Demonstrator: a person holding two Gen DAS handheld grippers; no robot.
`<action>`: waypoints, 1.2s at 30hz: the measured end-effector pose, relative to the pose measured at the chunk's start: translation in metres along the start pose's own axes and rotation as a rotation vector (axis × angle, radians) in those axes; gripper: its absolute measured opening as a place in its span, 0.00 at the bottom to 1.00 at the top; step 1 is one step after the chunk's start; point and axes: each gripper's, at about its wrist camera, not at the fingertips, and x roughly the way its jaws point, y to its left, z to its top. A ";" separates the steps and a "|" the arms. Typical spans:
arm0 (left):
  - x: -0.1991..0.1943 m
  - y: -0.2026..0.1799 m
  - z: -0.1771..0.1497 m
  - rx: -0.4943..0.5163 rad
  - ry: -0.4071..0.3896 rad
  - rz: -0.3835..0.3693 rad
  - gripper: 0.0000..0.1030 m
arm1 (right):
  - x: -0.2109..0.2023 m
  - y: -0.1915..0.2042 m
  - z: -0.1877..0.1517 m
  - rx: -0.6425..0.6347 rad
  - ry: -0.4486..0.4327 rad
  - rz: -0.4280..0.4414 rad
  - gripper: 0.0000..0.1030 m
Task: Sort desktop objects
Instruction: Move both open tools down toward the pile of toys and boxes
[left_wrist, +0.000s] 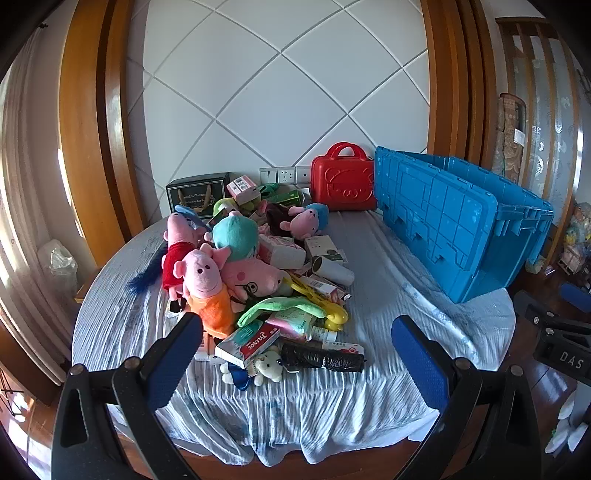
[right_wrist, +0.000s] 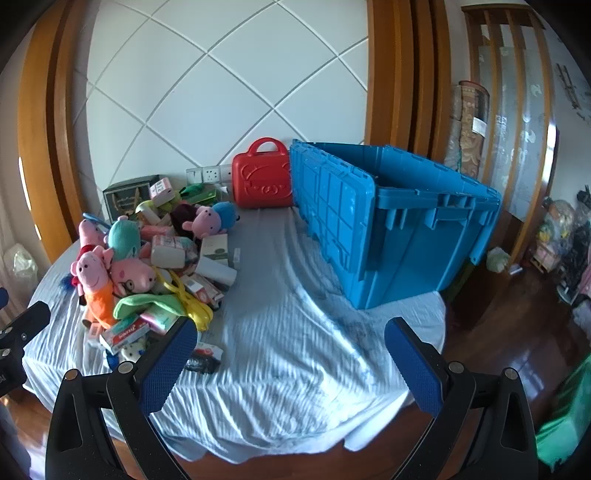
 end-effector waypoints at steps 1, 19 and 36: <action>0.001 0.000 -0.001 0.001 0.001 0.004 1.00 | 0.000 0.001 0.000 -0.003 0.000 0.001 1.00; 0.074 0.077 -0.036 -0.014 0.178 0.121 0.99 | 0.092 0.067 -0.020 -0.105 0.168 0.127 1.00; 0.226 0.101 -0.098 -0.020 0.463 -0.006 0.88 | 0.230 0.143 -0.063 -0.274 0.459 0.143 0.65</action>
